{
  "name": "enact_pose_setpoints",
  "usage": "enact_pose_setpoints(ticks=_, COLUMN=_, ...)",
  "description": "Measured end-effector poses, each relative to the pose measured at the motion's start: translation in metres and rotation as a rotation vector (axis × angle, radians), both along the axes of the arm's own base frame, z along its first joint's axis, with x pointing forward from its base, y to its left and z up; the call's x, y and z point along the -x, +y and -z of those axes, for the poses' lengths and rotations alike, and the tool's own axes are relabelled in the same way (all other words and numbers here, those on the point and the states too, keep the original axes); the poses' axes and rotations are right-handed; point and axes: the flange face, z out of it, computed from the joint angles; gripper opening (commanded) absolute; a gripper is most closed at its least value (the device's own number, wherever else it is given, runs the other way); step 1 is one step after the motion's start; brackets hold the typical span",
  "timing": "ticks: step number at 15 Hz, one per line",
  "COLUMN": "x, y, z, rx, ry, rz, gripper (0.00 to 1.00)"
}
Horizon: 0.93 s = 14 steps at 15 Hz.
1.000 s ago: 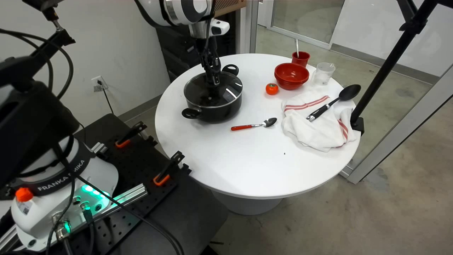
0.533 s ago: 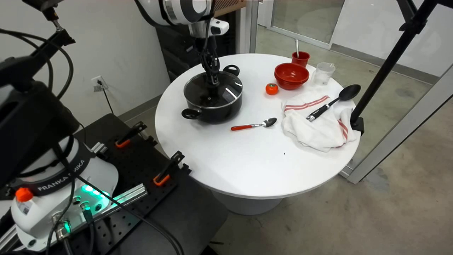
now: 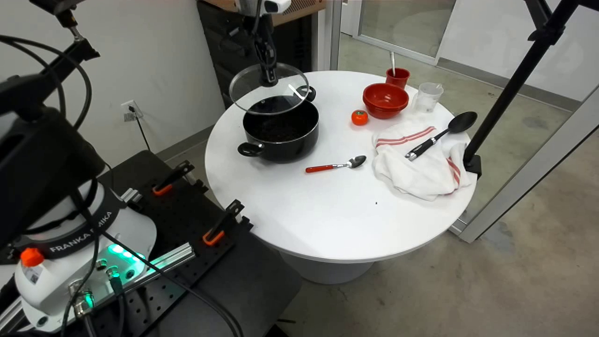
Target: Place the lid on the table then use the spoon to mix in the pot
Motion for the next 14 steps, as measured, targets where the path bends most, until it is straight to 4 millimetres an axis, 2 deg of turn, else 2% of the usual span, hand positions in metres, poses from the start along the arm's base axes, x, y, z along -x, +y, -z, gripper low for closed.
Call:
enact_pose_setpoints(ticks=4, x=-0.017, y=0.017, z=-0.056, rx=-0.025, ry=-0.097, rz=-0.021, gripper=0.24)
enact_pose_setpoints(ticks=8, x=-0.036, y=0.014, z=-0.085, rx=-0.034, ry=-0.158, rz=-0.011, gripper=0.24)
enact_pose_setpoints(ticks=11, x=-0.046, y=-0.015, z=-0.106, rx=-0.03, ry=-0.187, rz=0.033, gripper=0.24)
enact_pose_setpoints(ticks=14, x=-0.051, y=-0.072, z=-0.13, rx=-0.017, ry=-0.22, rz=0.102, gripper=0.24)
